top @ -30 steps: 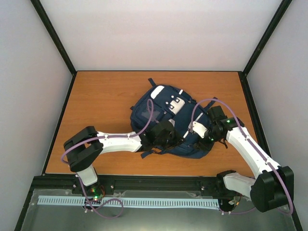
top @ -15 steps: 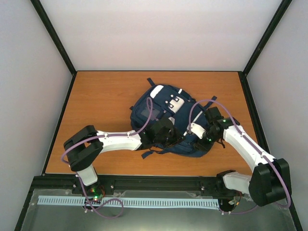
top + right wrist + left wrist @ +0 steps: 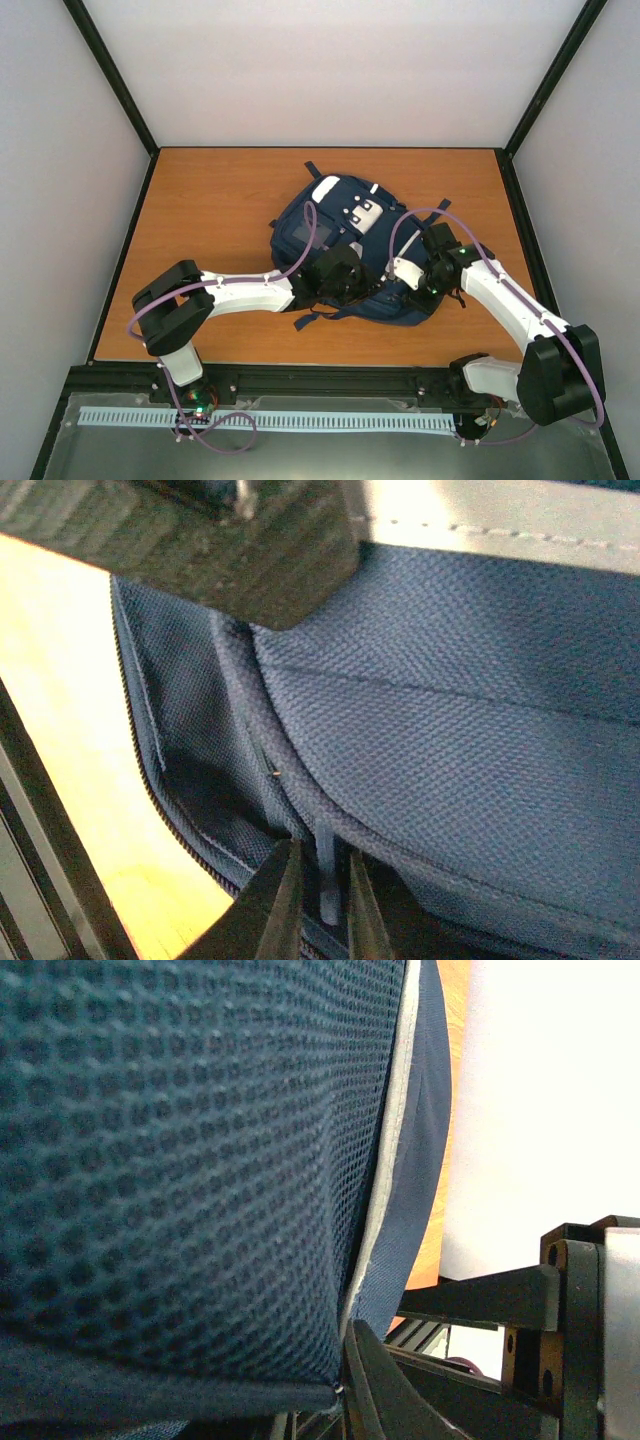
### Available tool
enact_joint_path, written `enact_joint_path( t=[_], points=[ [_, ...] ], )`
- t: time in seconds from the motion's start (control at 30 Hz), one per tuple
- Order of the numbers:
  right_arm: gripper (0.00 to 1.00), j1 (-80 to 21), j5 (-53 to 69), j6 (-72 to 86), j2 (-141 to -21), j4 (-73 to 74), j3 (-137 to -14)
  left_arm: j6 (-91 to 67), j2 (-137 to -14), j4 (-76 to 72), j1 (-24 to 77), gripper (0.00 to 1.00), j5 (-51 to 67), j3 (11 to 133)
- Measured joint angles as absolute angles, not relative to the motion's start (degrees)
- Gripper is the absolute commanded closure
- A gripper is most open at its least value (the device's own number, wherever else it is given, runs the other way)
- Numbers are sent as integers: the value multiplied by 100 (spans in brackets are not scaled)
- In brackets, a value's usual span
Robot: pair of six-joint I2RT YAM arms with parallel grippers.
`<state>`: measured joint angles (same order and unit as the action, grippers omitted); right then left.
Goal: Pack the student bag
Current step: Zip the student bag at the center of the board.
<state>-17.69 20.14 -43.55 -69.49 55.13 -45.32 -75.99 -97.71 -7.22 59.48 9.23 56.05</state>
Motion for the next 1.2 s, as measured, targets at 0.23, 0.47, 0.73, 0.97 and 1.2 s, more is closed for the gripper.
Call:
enact_joint_path(
  t=[0.23, 0.47, 0.73, 0.97, 1.2],
  points=[
    [97, -1772, 1859, -4283, -6947, 5653, -4668, -7583, -9762, -729, 5940, 99, 923, 5594],
    [97, -1747, 1704, -4259, -6947, 5697, -4689, -7575, -9712, -825, 5940, 99, 926, 5476],
    [97, -1140, 1476, -4497, -6980, 5736, -4779, -7465, -9419, -847, 5916, 99, 917, 5179],
    [97, -591, 1474, -4866, -7166, 5717, -4925, -7290, -8947, -788, 5913, 99, 897, 4770],
    [97, -454, 1494, -5096, -7249, 5747, -4941, -6893, -7942, -93, 5843, 99, 729, 4222]
  ],
)
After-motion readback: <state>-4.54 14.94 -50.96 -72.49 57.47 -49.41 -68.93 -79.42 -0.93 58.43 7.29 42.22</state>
